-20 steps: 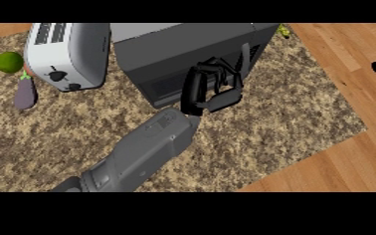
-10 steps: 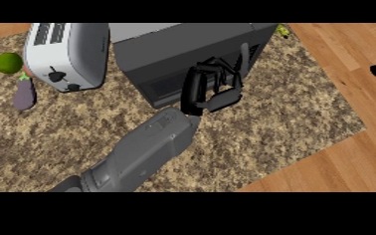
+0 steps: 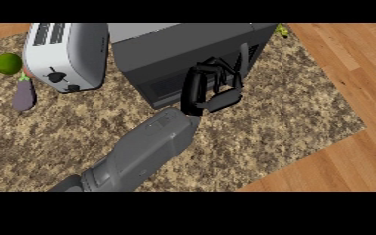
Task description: Pick up the milk, place it into the microwave and close the microwave
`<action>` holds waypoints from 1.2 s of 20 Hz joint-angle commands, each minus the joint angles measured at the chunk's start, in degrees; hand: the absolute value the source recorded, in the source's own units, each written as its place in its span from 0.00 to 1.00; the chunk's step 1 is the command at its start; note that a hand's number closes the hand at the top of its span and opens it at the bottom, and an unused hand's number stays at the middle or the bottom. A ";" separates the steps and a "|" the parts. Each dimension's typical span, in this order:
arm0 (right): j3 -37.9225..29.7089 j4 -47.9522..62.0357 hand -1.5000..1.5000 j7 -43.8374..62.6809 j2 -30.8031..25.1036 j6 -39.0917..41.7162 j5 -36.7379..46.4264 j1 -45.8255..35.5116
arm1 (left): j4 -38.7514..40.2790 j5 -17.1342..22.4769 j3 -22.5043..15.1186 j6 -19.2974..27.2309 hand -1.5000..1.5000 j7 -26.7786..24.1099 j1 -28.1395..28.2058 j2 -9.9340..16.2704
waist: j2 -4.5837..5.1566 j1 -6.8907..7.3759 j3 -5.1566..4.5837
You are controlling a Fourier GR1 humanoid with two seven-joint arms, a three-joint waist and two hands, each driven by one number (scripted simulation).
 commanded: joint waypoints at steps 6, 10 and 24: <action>0.38 -0.26 0.00 0.30 -0.83 1.92 -3.66 -0.96 | 8.52 -0.50 -1.44 0.67 1.00 3.40 -5.06 0.02 | 0.79 -0.22 0.21; 1.19 -0.88 0.00 0.86 -1.43 3.09 -4.93 -0.97 | 10.13 0.67 -2.28 2.89 1.00 4.97 -3.93 0.02 | 0.70 0.84 0.12; -1.91 -2.83 0.00 1.85 -3.99 2.72 -8.55 2.85 | 12.26 5.75 -3.25 3.99 0.00 5.41 -1.32 0.01 | -0.49 4.50 -0.20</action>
